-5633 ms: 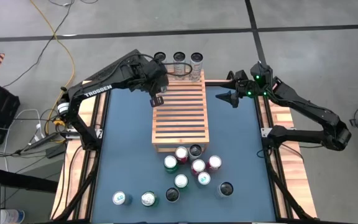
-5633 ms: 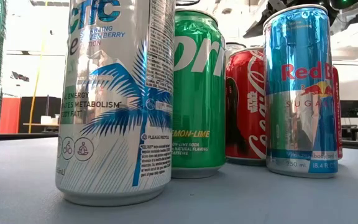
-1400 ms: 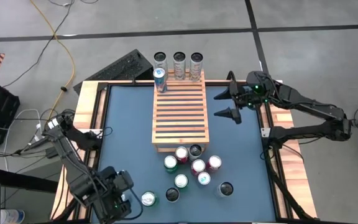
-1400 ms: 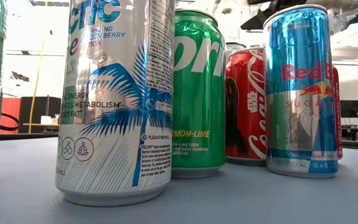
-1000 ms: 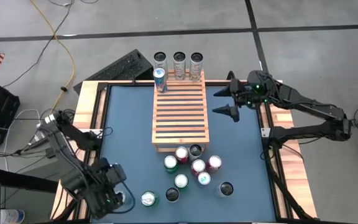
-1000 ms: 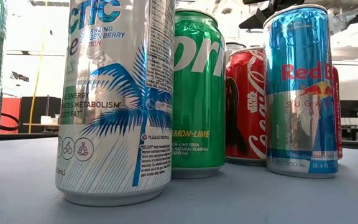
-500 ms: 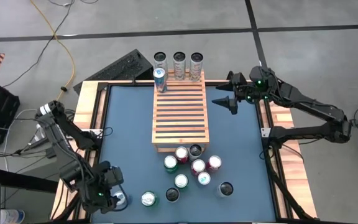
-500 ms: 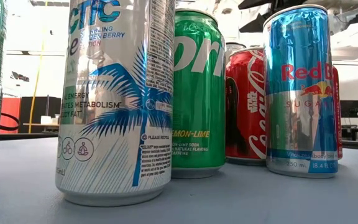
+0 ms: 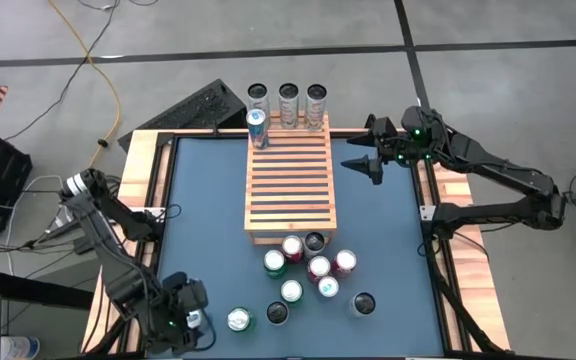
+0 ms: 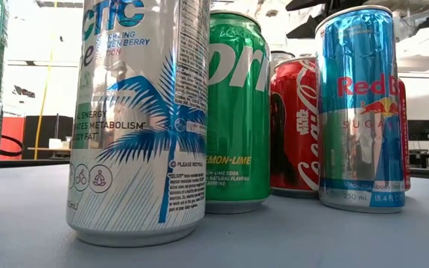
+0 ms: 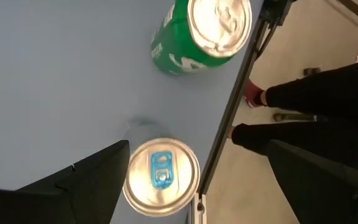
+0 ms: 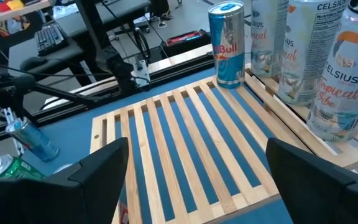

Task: Place canned beverage on shelf
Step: Put the left blue soda can on the shelf aligned with the other blue soda cans

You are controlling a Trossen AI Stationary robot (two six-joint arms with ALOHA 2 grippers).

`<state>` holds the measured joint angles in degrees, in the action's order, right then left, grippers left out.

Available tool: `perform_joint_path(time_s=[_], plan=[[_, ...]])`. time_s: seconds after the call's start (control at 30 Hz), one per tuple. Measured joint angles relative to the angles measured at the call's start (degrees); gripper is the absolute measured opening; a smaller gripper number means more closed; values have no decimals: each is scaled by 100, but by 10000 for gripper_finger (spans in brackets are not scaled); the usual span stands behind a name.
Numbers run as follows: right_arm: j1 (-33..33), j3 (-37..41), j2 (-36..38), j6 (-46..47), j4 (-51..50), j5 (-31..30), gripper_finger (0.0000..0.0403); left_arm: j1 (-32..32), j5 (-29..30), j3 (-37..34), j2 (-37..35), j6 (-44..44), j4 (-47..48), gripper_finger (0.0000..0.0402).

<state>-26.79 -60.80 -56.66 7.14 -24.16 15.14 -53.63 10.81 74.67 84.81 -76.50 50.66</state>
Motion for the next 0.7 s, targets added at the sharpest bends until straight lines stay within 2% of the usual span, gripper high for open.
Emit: perform_joint_path(time_s=[0.37, 0.7], plan=[[0, 0, 0, 37, 26, 0, 363, -136, -143, 0, 72, -39, 456, 368], [0, 0, 0, 41, 76, -7, 363, -262, 2, -5, 73, 0, 575, 368]])
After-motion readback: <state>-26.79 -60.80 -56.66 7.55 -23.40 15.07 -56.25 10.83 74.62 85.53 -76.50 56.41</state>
